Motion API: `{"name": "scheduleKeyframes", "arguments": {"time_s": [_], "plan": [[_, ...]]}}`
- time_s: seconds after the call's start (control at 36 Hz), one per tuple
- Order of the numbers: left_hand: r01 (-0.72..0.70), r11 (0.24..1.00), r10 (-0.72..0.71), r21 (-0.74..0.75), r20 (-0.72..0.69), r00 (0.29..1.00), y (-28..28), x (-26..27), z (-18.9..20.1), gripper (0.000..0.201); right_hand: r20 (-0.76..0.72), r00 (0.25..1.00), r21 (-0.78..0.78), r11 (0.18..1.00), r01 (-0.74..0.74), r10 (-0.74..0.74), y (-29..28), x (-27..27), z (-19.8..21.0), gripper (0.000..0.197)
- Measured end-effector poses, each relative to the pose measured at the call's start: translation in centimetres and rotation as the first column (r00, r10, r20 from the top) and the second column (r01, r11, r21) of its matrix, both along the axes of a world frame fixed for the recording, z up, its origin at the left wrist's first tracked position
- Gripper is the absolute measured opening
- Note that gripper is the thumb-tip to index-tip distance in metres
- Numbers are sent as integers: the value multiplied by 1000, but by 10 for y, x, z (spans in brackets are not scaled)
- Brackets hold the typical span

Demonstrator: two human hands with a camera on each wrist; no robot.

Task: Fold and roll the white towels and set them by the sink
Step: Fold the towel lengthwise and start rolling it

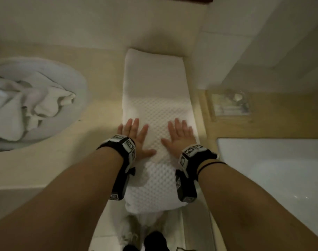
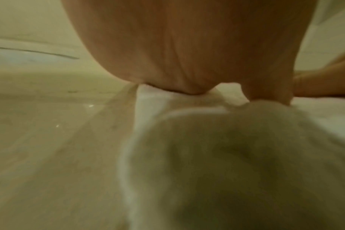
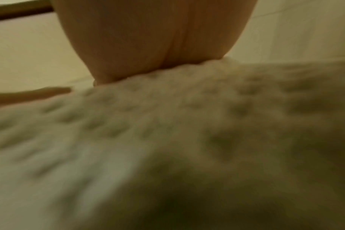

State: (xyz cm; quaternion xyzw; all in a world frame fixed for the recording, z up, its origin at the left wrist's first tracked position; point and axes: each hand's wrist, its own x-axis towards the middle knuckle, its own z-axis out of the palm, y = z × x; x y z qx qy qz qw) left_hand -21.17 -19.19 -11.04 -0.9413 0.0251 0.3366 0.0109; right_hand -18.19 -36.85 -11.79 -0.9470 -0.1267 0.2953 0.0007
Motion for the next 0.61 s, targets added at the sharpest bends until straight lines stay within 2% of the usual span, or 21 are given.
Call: {"name": "scheduleKeyframes", "arguments": {"time_s": [0.14,0.19,0.25,0.33,0.39,0.47,0.61], "plan": [[-34,999,34,14,10,999,5,-17,2,104,12,968,6,968,249,-249,-21,-4,2,69],[-59,998,59,37,-2,998,6,-25,1,106,46,951,12,952,305,-305,-18,-7,1,70],[-31,997,30,77,18,999,4,-30,3,105,85,964,44,968,249,-252,-6,-16,0,71],[65,994,-70,90,52,996,1,-37,2,97,117,992,103,993,-50,38,12,-40,-4,74],[65,997,-67,36,54,996,2,-40,-2,93,101,988,94,987,-128,118,12,-52,-7,74],[35,999,-36,14,66,997,5,-41,-6,94,77,996,69,996,-58,53,-3,-48,-8,71],[-30,999,29,20,83,996,5,-48,-4,97,-9,983,14,983,182,-182,-42,-41,-4,68]]}}
